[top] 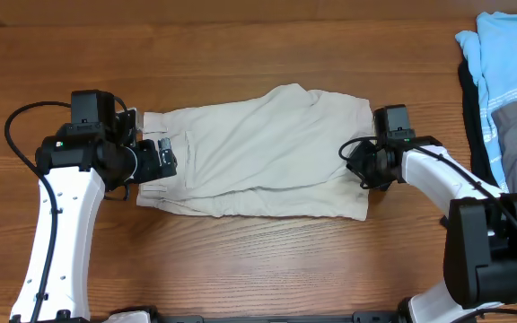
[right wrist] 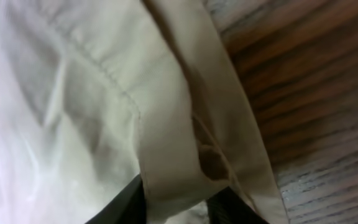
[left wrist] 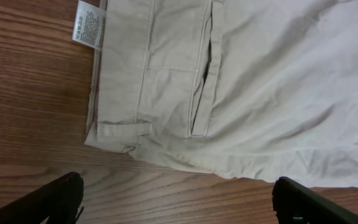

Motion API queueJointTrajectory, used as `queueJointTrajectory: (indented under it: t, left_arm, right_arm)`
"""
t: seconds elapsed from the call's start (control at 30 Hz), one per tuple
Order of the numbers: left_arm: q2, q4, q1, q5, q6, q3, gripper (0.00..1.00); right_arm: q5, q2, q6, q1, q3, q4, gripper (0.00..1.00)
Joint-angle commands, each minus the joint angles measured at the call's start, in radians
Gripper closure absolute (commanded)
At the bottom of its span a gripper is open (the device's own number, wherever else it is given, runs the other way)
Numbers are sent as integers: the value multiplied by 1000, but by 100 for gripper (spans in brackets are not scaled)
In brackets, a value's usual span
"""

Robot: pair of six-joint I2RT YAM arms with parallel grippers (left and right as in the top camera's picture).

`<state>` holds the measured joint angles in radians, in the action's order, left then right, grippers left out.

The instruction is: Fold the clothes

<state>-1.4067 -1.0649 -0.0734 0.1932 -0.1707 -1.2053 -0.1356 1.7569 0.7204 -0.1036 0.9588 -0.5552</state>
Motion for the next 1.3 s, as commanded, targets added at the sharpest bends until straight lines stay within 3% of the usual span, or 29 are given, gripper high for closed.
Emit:
queueJointTrajectory:
  t: [0.0, 0.1, 0.23, 0.33, 0.4, 0.53, 0.83, 0.87, 0.97, 1.27]
  left_arm:
    - [22, 3, 1, -38, -19, -21, 0]
    - [21, -5, 1, -55, -48, -21, 0]
    - [21, -24, 1, 0, -54, -21, 0]
    - [22, -35, 1, 29, -51, -21, 4]
    - [22, -32, 1, 23, -52, -21, 0]
    - [22, -21, 1, 20, -55, -21, 5]
    - [21, -27, 0, -28, -100, -21, 0]
    - [21, -27, 0, -28, -100, -21, 0]
    - [21, -28, 0, -28, -100, -21, 0]
    - [21, -27, 0, -40, -100, -21, 0]
  right_arm:
    - [38, 6, 13, 5, -22, 12, 76]
    - [37, 5, 13, 5, -21, 5, 91]
    - [21, -9, -11, 5, -17, -9, 91]
    - [19, -40, -48, 5, 18, -57, 85]
    - [19, -64, -48, 5, 45, -87, 85]
    - [23, -102, -47, 5, 58, -105, 96]
    - [31, -100, -42, 5, 45, -101, 96]
    - [32, -100, -43, 5, 43, -99, 94]
    - [48, -95, -39, 5, 18, -75, 73]
    - [48, -64, -11, 5, -4, -49, 66]
